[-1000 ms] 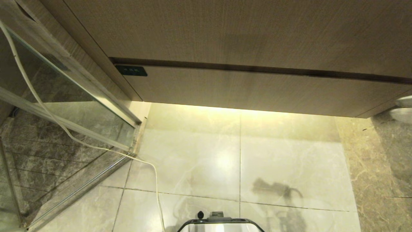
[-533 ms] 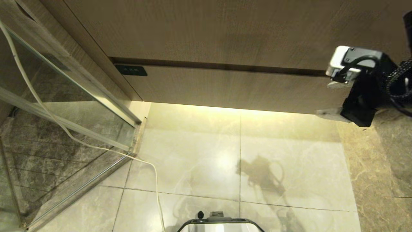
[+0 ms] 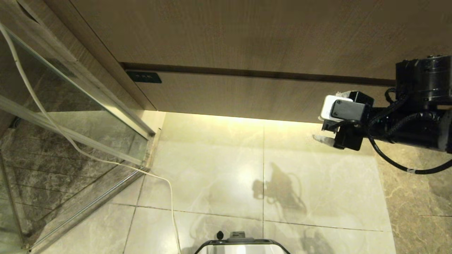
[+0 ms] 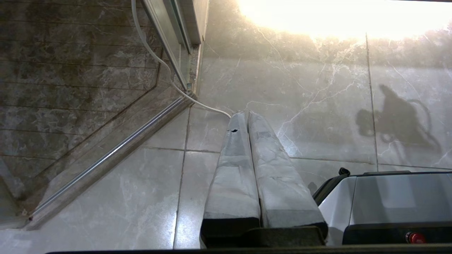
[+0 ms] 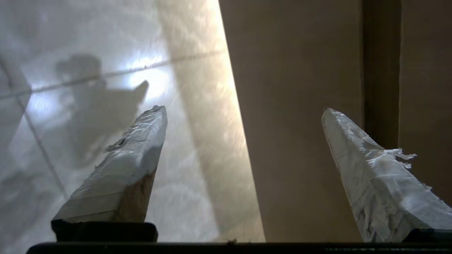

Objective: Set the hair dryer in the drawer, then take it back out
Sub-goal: Pull open the drawer

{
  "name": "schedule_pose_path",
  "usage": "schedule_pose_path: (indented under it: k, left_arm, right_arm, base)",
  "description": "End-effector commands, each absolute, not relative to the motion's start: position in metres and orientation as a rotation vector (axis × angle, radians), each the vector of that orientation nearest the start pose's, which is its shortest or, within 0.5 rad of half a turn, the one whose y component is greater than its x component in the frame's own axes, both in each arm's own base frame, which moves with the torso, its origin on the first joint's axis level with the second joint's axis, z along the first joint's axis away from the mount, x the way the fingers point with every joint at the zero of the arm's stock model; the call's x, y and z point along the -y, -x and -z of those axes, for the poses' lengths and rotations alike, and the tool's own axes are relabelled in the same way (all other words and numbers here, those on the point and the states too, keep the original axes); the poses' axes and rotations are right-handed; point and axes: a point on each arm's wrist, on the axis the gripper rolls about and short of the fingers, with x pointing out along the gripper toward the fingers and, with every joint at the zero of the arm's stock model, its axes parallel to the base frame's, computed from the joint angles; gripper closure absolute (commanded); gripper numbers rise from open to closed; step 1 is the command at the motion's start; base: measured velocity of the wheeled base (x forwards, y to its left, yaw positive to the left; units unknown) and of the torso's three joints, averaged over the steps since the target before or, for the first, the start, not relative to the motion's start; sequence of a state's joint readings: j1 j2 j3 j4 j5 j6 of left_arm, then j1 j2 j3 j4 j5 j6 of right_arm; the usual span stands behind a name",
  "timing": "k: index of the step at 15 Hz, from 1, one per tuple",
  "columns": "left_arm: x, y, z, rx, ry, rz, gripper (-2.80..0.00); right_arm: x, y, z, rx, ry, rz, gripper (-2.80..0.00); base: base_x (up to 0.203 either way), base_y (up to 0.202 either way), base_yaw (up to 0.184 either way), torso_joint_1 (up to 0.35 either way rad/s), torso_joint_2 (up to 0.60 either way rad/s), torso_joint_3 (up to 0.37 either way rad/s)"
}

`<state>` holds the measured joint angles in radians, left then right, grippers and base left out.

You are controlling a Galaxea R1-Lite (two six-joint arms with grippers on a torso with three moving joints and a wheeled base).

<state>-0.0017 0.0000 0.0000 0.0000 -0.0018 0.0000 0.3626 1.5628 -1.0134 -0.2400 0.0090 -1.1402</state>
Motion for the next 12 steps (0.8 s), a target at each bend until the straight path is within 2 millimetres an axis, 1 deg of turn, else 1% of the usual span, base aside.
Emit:
schedule_pose_path:
  k: [1,2,5,7,12]
  left_arm:
    - [0.000,0.023,-0.075,-0.002,0.000,0.003,0.00]
    - [0.000,0.023,-0.075,-0.002,0.000,0.003,0.00]
    - [0.000,0.023,-0.075,-0.002,0.000,0.003,0.00]
    - [0.000,0.023,-0.075,-0.002,0.000,0.003,0.00]
    - [0.000,0.023,-0.075,-0.002,0.000,0.004,0.00]
  right_arm:
    - [-0.106,-0.283,-0.231,0.024,1.156,-0.512,-2.80]
    - [-0.106,-0.284,-0.231,0.035,1.151,-0.513,-2.80]
    - [-0.112,-0.303,-0.224,0.103,1.140,-0.498,-2.80]
    - [-0.111,-0.310,-0.220,0.102,1.144,-0.496,-2.80]
    - [-0.113,-0.341,-0.223,0.115,1.142,-0.459,-2.80]
  base:
    - [0.000,0.000,0.000,0.000,0.00,0.000]
    - [0.000,0.000,0.000,0.000,0.00,0.000]
    - [0.000,0.000,0.000,0.000,0.00,0.000]
    - [0.000,0.000,0.000,0.000,0.00,0.000]
    - [0.000,0.000,0.000,0.000,0.00,0.000]
